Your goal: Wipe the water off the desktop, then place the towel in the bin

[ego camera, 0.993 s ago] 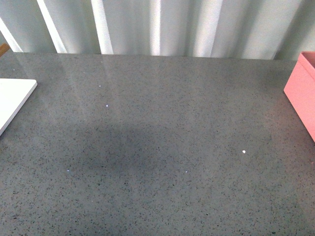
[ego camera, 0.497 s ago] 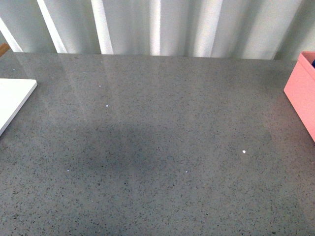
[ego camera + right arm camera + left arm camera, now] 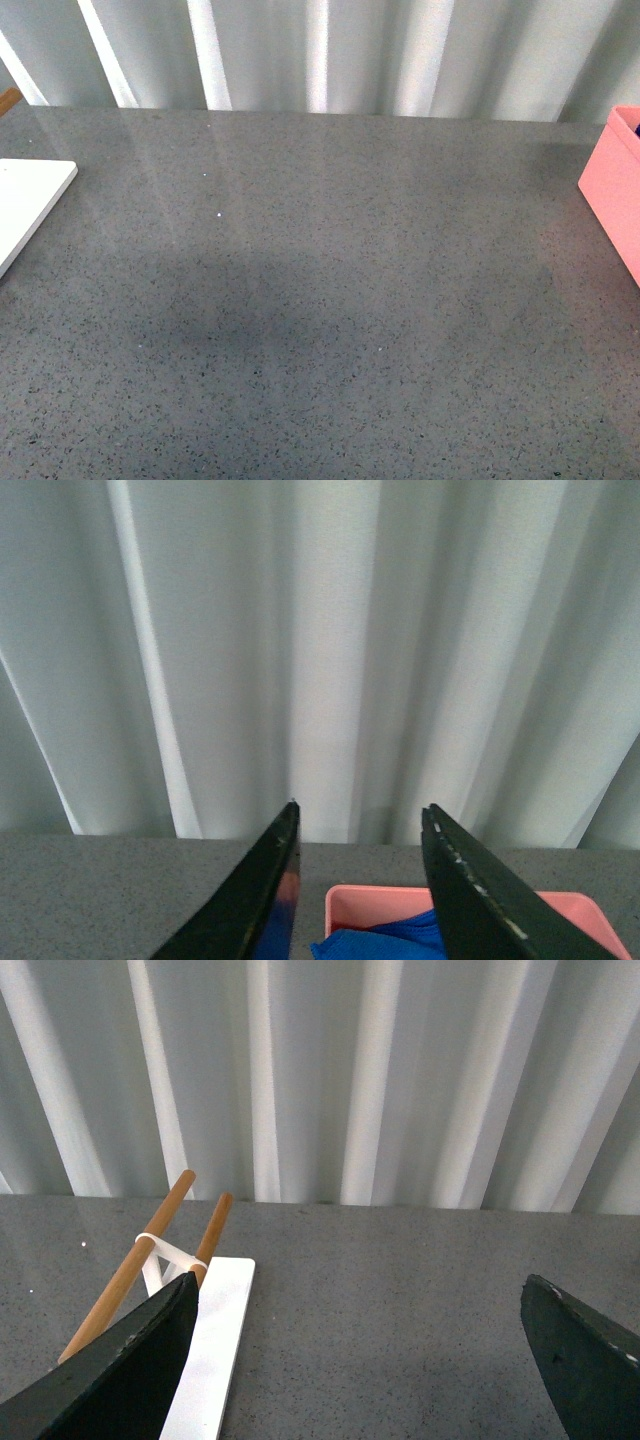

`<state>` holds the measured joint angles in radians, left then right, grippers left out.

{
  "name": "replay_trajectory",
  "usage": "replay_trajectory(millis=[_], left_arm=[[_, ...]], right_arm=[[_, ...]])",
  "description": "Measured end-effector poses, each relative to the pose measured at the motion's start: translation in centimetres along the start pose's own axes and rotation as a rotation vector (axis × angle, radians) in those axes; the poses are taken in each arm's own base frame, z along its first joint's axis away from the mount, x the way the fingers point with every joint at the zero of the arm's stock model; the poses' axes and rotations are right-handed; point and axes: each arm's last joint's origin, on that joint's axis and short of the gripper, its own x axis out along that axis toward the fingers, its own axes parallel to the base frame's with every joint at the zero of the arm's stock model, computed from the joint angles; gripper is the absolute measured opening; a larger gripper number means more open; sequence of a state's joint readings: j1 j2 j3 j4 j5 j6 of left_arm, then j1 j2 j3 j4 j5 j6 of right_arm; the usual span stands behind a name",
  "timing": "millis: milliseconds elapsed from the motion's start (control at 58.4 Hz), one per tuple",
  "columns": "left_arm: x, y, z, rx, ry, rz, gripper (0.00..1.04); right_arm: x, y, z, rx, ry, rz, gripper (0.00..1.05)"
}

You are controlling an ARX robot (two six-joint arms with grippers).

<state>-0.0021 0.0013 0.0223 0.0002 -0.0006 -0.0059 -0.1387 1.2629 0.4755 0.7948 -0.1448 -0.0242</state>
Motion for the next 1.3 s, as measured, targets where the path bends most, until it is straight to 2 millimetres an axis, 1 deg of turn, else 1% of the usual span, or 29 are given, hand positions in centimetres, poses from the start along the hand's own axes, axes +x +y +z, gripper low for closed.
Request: replay_trajectory(millis=[86, 103, 257, 411, 462, 531, 582, 839, 925, 1302], left_arm=[[0.0, 0.0, 0.0, 0.0, 0.0, -0.001, 0.98], [0.0, 0.0, 0.0, 0.0, 0.0, -0.001, 0.98], [0.0, 0.0, 0.0, 0.0, 0.0, 0.0, 0.98], [0.0, 0.0, 0.0, 0.0, 0.0, 0.0, 0.98], [0.0, 0.0, 0.0, 0.0, 0.0, 0.0, 0.98], [0.0, 0.0, 0.0, 0.0, 0.0, 0.0, 0.98], [0.0, 0.0, 0.0, 0.0, 0.0, 0.0, 0.98], [0.0, 0.0, 0.0, 0.0, 0.0, 0.0, 0.98], [0.0, 0.0, 0.0, 0.0, 0.0, 0.0, 0.98], [0.0, 0.0, 0.0, 0.0, 0.0, 0.0, 0.98]], right_arm=[[-1.6, 0.6, -1.3, 0.006, 0.021, -0.006, 0.03], [-1.8, 0.6, -1.4, 0.004, 0.022, -0.008, 0.03], [-4.2, 1.5, -2.5, 0.008, 0.017, -0.001, 0.03], [-5.9, 2.0, -3.3, 0.008, 0.016, -0.003, 0.03], [-6.6, 2.5, -3.6, 0.008, 0.018, -0.028, 0.03], [-7.6, 3.1, -4.0, 0.008, 0.019, 0.0, 0.03], [-8.2, 3.2, -4.2, 0.008, 0.019, 0.002, 0.03], [-10.2, 3.2, -4.9, 0.008, 0.017, 0.0, 0.03], [-10.7, 3.3, -5.6, 0.008, 0.005, 0.0, 0.03], [-12.2, 3.3, -5.0, 0.009, -0.01, -0.003, 0.03]])
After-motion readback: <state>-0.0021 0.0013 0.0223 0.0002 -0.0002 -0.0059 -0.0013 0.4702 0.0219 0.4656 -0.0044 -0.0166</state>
